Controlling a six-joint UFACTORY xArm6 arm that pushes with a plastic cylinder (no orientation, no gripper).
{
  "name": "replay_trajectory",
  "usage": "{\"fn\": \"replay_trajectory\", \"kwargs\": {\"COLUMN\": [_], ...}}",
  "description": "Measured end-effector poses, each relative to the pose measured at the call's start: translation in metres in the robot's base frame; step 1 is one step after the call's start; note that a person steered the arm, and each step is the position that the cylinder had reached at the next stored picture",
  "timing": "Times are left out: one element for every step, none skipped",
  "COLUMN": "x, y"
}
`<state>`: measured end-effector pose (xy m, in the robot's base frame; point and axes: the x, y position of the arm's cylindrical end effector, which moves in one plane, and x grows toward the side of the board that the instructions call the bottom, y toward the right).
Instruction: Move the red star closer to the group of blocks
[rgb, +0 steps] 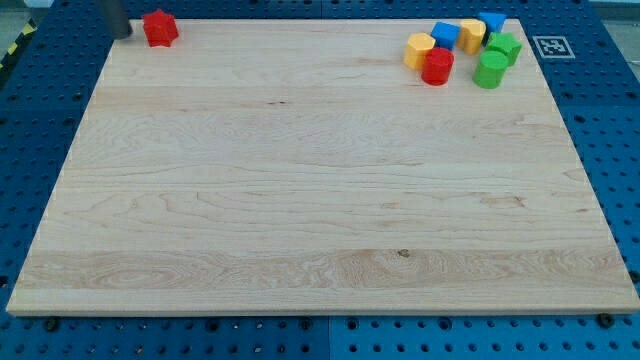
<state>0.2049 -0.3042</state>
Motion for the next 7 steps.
{"fn": "replay_trajectory", "kwargs": {"x": [-0.006, -0.004, 0.009, 0.015, 0.006, 0.009, 0.03], "y": [0.029, 0.099, 0.146, 0.14, 0.118, 0.079, 0.102]}}
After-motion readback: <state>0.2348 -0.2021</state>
